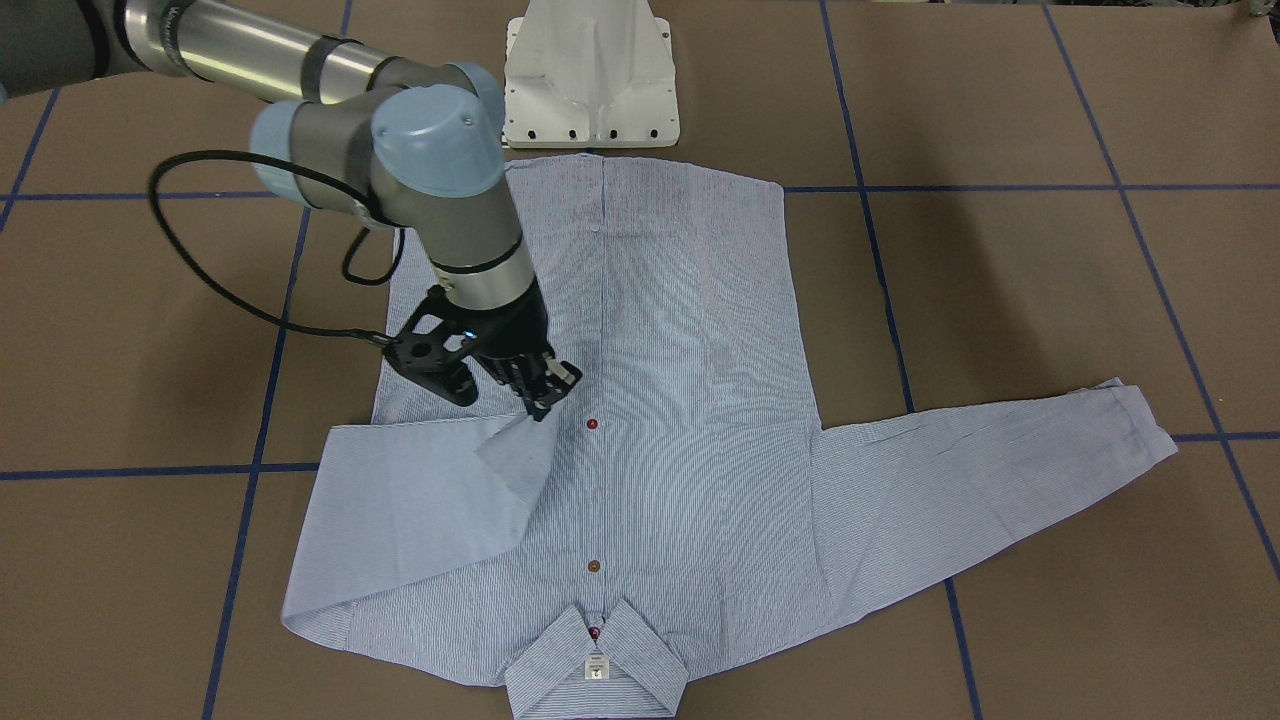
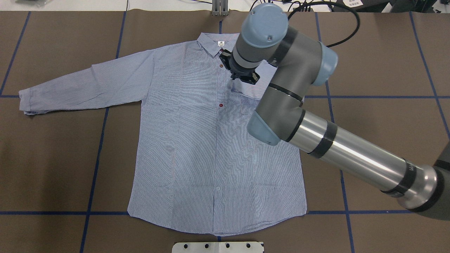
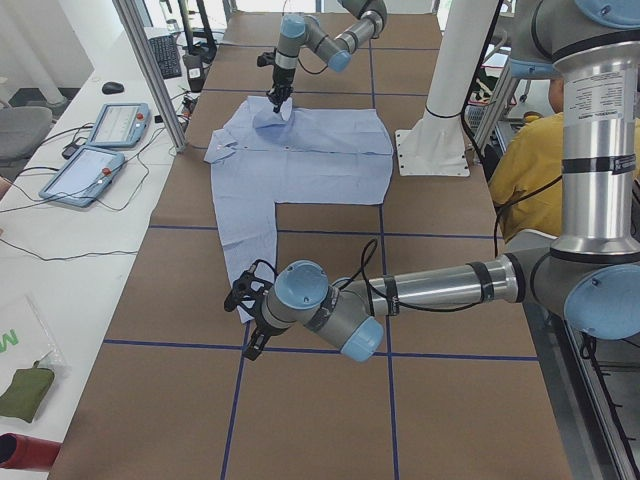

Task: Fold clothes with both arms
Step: 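Fold the grasped sleeve with the right gripper across the shirt toward the collar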

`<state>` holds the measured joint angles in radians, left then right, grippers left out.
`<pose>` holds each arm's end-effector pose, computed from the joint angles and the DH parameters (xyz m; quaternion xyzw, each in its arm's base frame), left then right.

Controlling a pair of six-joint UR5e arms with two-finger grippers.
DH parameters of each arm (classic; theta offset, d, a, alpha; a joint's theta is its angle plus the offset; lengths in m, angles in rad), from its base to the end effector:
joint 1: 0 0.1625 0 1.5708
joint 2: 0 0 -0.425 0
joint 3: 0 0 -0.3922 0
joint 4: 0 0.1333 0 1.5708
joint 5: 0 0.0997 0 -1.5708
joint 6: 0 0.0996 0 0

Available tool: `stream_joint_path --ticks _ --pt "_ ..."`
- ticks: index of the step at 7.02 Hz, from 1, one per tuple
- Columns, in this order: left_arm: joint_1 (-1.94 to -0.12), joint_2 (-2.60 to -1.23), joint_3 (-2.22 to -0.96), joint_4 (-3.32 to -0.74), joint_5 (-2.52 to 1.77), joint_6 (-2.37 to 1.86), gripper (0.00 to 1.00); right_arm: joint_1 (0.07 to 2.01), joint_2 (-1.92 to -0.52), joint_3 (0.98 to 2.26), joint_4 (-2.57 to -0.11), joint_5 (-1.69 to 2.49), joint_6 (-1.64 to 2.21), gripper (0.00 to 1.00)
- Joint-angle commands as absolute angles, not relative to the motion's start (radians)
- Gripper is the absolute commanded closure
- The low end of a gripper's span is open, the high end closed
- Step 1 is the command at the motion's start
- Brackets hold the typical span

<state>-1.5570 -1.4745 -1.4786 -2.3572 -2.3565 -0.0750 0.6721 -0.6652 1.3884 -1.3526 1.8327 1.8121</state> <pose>-0.0564 -0.4672 0.6611 0.2556 0.3776 0.0857 0.8859 -0.5316 -0.5604 0.1413 -0.0176 -0.4641 0.3365 0.8192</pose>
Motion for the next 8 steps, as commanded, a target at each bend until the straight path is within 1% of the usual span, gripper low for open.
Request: stream_joint_path --ticks 1,5,6,7,8 --pt "-1.557 -1.474 -1.483 -2.358 -2.358 -0.075 0.00 0.638 -0.559 1.267 -1.264 1.806 1.867 1.00" --pt "-1.557 -1.474 -1.486 -2.358 -2.358 -0.075 0.01 0.607 -0.528 1.232 -1.243 1.767 1.867 1.00" --pt "-1.557 -1.471 -1.486 -2.358 -2.359 -0.075 0.00 0.603 -0.526 1.230 -1.232 1.764 1.867 0.06" --pt "-1.555 -1.476 -1.486 -2.358 -2.355 -0.092 0.00 0.592 -0.519 1.224 -1.203 1.746 1.885 0.00" --pt "-1.539 -1.498 -1.470 -2.358 -2.349 -0.186 0.01 0.580 -0.493 1.189 -1.157 1.730 1.932 0.00"
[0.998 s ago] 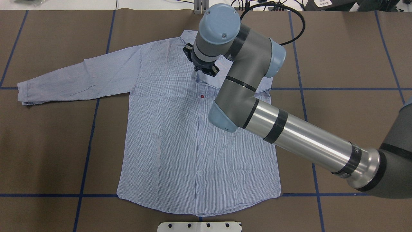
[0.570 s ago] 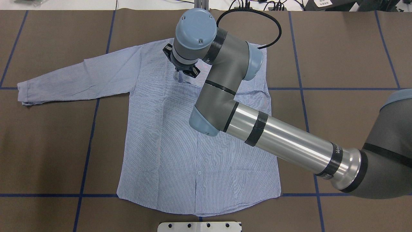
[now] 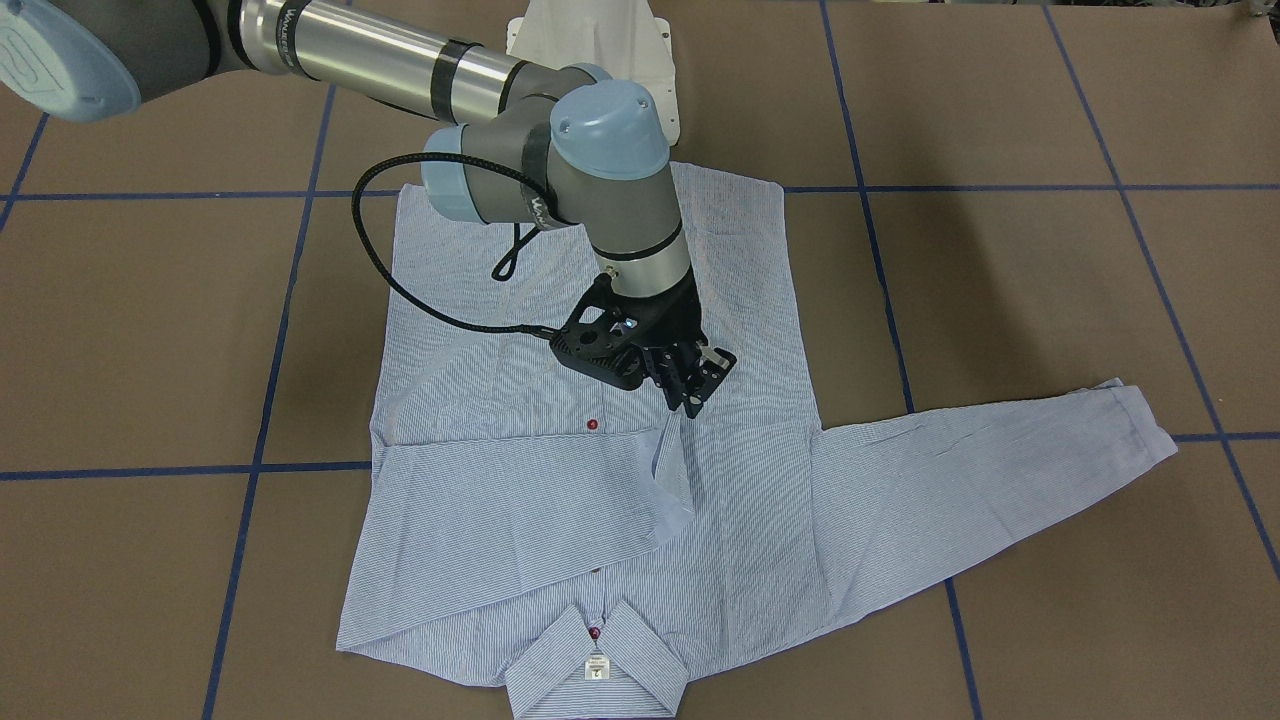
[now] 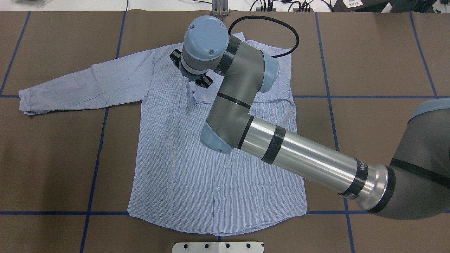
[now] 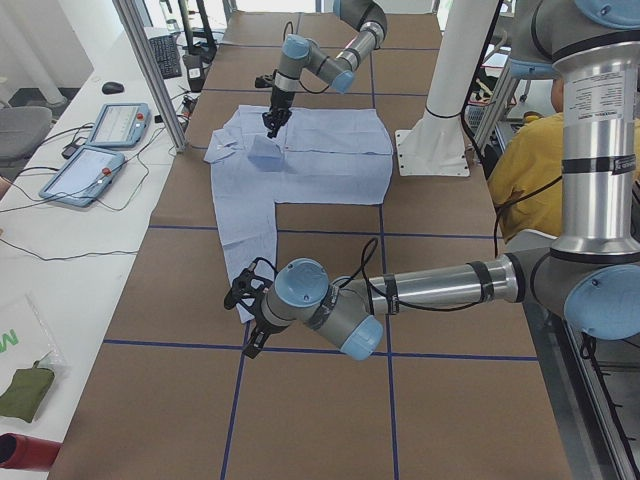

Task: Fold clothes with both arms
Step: 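Fold the grasped sleeve with the right gripper across the shirt toward the collar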

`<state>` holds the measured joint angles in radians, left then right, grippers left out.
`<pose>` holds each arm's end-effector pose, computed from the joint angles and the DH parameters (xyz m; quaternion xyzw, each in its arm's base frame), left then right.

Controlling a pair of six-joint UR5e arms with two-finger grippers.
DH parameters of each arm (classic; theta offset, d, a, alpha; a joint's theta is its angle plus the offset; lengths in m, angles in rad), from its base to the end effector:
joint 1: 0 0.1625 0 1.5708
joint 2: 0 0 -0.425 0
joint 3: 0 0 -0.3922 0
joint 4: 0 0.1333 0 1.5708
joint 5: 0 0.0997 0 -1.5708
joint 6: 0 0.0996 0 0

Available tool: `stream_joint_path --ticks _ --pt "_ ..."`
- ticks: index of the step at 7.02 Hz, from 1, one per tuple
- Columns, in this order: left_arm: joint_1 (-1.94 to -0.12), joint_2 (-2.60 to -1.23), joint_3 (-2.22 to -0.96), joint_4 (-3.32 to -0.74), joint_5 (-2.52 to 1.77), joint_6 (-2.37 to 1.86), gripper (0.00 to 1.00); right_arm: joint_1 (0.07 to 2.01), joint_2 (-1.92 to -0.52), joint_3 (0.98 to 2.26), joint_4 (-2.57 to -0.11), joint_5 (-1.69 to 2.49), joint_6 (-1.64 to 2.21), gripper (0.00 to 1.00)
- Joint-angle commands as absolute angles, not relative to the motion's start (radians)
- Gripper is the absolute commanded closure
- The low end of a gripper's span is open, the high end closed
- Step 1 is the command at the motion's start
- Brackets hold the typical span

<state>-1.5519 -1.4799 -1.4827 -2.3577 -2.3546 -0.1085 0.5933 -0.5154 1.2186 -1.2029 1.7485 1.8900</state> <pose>-0.0541 -0.4706 0.6565 0.2528 0.3813 0.0747 0.8861 -0.6009 -0.5447 0.0778 -0.0061 -0.5140 0.3368 0.7889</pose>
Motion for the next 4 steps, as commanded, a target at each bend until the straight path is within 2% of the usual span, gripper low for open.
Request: stream_joint_path --ticks 1,3,4 --pt "-1.504 -1.555 -1.418 -2.355 -2.350 -0.298 0.01 0.566 -0.470 1.189 -1.158 1.717 1.978 0.00" --pt "-1.451 -1.600 -1.285 -2.437 -2.349 -0.402 0.01 0.571 -0.513 1.236 -1.169 1.721 2.003 0.00" --pt "-1.406 -1.626 -1.249 -2.453 -2.349 -0.523 0.01 0.601 -0.603 1.296 -1.163 1.729 1.981 0.00"
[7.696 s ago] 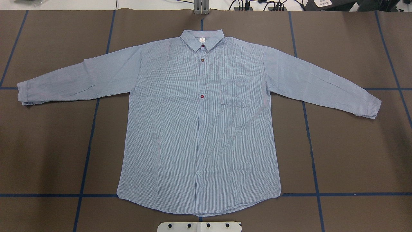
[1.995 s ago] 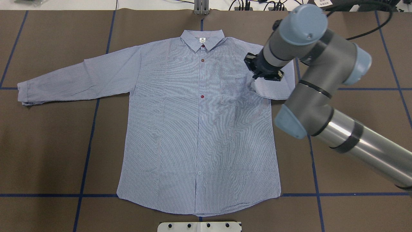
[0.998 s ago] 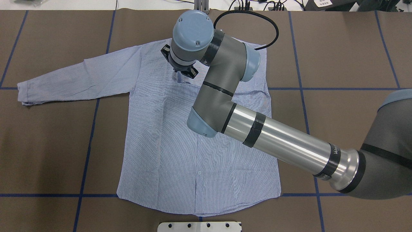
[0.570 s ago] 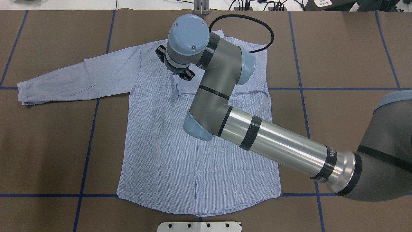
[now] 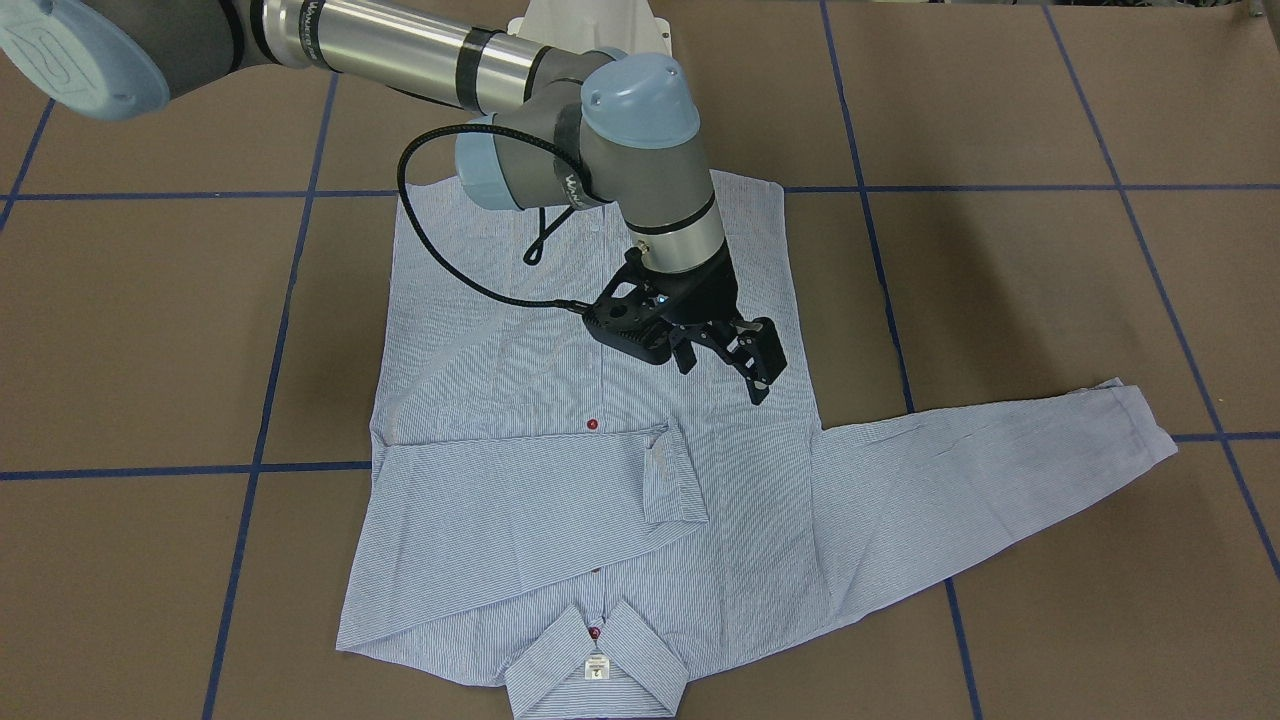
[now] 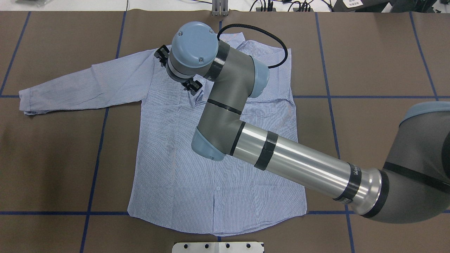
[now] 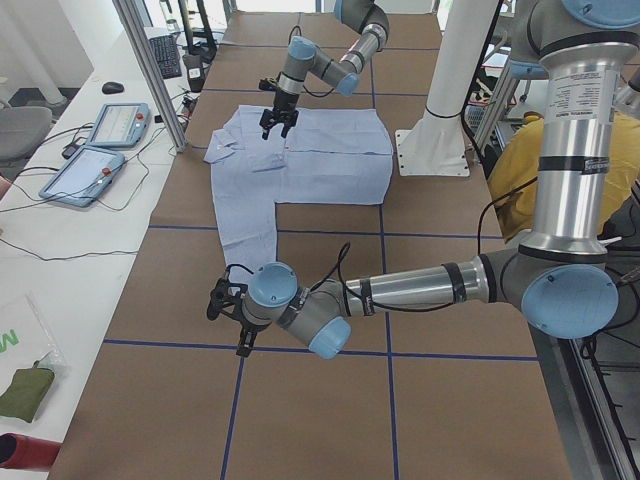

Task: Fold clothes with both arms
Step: 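Release the sleeve with the right gripper while the left gripper grasps the other cuff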

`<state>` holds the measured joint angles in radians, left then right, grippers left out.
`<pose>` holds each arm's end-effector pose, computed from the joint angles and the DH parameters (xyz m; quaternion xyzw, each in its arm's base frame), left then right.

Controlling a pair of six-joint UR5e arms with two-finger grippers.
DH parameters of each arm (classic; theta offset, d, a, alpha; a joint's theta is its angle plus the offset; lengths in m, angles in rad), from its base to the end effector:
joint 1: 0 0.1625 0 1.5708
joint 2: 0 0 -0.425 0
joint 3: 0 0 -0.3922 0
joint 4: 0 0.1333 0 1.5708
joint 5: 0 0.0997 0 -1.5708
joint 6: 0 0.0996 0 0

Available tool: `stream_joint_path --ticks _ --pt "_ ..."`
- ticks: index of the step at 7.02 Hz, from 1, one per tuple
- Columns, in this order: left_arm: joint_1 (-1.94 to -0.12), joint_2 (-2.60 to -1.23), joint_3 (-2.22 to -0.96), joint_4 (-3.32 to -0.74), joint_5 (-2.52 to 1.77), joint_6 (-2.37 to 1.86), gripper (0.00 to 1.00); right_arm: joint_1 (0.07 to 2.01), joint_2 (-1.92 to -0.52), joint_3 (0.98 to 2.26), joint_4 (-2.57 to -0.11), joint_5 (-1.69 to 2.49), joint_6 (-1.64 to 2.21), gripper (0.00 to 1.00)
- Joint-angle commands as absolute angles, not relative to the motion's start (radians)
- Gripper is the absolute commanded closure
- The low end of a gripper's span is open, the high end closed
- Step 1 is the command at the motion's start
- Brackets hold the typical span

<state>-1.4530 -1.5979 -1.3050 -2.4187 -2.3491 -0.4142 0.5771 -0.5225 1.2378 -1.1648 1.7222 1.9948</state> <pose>-0.0024 -0.5188 0.6812 0.1726 0.4222 -0.0178 0.8898 -0.6029 -0.5336 0.0704 -0.0233 -0.5336 0.3700 0.7602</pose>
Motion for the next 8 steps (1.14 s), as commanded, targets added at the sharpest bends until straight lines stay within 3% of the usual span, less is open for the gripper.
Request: stream_joint_path --ticks 1,3,5,6,8 --pt "-1.341 -1.641 -1.249 -2.454 -2.350 -0.664 0.03 0.633 -0.695 1.371 -1.163 1.750 1.920 0.00" --pt "-1.287 -1.692 -1.212 -2.453 -2.352 -0.849 0.14 0.660 -0.788 1.459 -1.166 1.769 1.881 0.00" --pt "-1.264 -1.713 -1.183 -2.465 -2.350 -0.864 0.18 0.667 -0.793 1.463 -1.169 1.770 1.881 0.00" --pt "-1.241 -1.715 -1.177 -2.483 -2.350 -0.865 0.30 0.669 -0.795 1.463 -1.167 1.769 1.881 0.00" --pt "-1.221 -1.715 -1.170 -2.493 -2.352 -0.867 0.33 0.672 -0.796 1.463 -1.167 1.769 1.881 0.00"
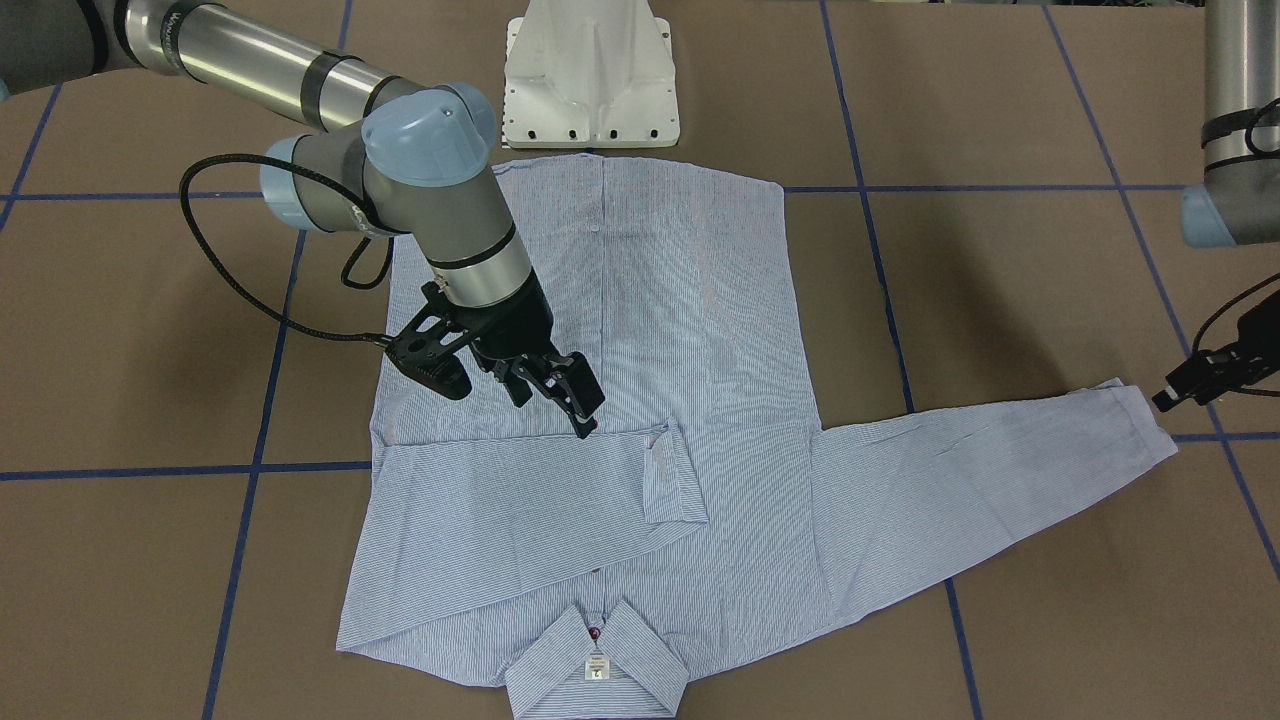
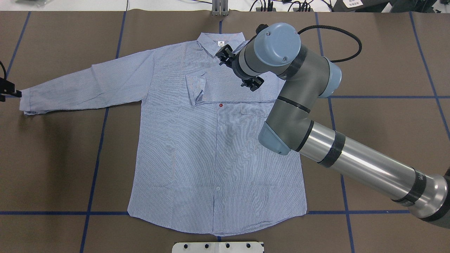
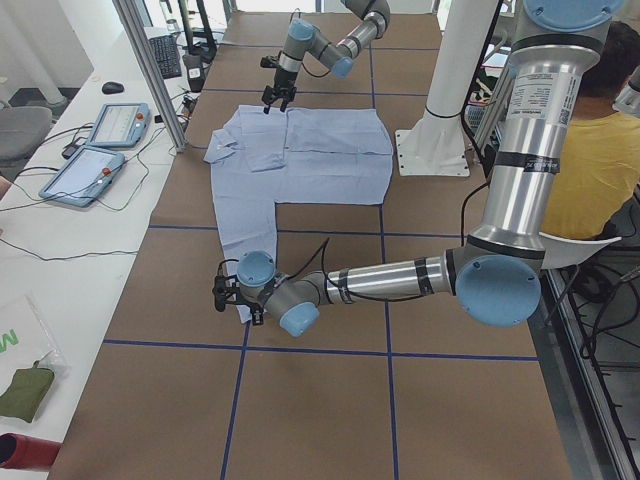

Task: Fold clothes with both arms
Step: 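Release the sleeve with the right gripper while the left gripper grasps the other cuff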

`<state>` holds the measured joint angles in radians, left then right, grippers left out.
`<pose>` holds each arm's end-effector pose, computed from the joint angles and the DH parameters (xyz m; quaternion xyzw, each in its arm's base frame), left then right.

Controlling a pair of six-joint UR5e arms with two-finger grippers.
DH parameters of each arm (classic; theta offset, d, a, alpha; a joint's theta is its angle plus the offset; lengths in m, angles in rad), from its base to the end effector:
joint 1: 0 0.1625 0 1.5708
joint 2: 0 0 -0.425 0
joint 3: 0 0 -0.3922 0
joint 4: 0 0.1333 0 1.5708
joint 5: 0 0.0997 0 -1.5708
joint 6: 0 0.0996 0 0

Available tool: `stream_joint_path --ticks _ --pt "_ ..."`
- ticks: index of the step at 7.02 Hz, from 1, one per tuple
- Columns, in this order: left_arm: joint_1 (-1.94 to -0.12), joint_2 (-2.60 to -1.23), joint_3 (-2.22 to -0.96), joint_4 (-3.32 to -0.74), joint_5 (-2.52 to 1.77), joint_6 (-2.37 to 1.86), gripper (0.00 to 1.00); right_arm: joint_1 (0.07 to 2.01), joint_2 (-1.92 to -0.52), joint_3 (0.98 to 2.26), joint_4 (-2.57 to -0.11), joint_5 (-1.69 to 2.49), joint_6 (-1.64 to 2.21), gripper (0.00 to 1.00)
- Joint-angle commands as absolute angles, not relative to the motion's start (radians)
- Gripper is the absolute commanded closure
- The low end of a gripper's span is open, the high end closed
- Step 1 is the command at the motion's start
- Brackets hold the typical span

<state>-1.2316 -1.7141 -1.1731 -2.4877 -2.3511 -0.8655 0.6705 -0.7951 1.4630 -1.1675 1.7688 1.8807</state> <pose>0.1275 -0.5514 0.6763 0.0441 0.4668 -0.1081 0.8766 -0.5084 -0.5483 0.1823 0.0075 -0.5149 0.3584 0.7787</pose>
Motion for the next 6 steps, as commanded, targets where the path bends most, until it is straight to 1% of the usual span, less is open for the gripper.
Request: stream_joint_path --ticks 1,5,6 --pt "-1.213 -1.713 -1.170 -2.494 -2.352 -0.867 0.38 0.672 -0.796 1.463 -1.169 1.769 1.881 0.00" --pt "-1.186 -1.710 -1.166 -2.494 -2.353 -0.867 0.49 0.672 -0.798 1.465 -1.169 1.769 1.881 0.00" --pt "-1.184 -1.709 -1.166 -2.494 -2.353 -0.867 0.57 0.670 -0.799 1.465 -1.169 1.767 1.881 0.00"
